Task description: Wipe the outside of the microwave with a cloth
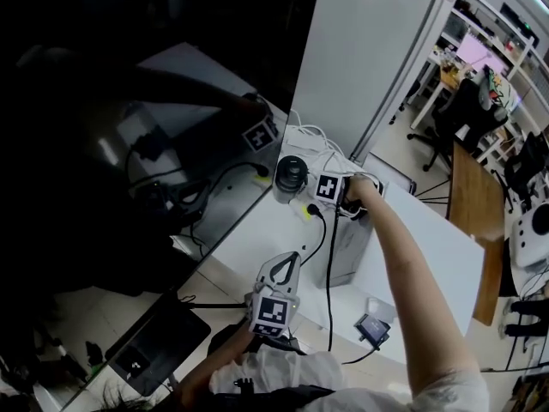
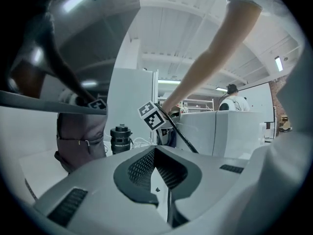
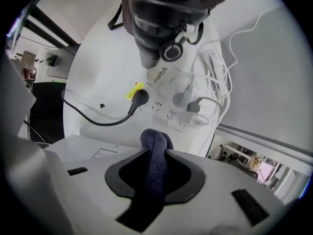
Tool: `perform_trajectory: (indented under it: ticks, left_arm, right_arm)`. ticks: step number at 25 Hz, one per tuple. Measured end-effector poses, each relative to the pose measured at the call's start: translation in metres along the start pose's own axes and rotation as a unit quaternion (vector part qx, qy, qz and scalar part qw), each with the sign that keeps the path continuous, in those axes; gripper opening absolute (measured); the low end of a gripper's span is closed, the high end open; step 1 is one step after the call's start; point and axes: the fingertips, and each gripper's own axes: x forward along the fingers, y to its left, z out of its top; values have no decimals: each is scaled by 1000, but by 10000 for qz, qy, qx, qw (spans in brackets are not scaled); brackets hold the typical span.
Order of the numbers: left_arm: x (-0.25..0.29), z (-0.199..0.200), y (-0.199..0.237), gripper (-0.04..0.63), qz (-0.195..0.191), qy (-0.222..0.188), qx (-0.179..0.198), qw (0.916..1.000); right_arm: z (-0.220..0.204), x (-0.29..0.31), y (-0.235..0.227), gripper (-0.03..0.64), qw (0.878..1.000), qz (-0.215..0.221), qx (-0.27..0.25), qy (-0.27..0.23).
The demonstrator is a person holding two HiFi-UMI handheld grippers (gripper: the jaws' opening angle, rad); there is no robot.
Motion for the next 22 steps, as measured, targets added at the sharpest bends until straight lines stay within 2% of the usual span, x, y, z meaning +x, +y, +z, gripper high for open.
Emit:
perform_trajectory:
  ticks: [4,9,15,22]
  left_arm:
    - [7,-3,-2,-8,-34,72,-22,10000]
    - [10,-5,-2,-8,3,81,-16,10000]
    - [5,-9,12,-8,226,98,-138,9996]
    - [0,-12,27,-8,458,72,-269,9986]
  right_arm:
    - [-8,18,16,104,9983,381,157,412]
    - [-18,21,30,104,9940,363,-188,1013]
    - [-13,12,86,104,9895,1020,-261,996]
    - [-4,0,141,104,9878,1130,-593,892]
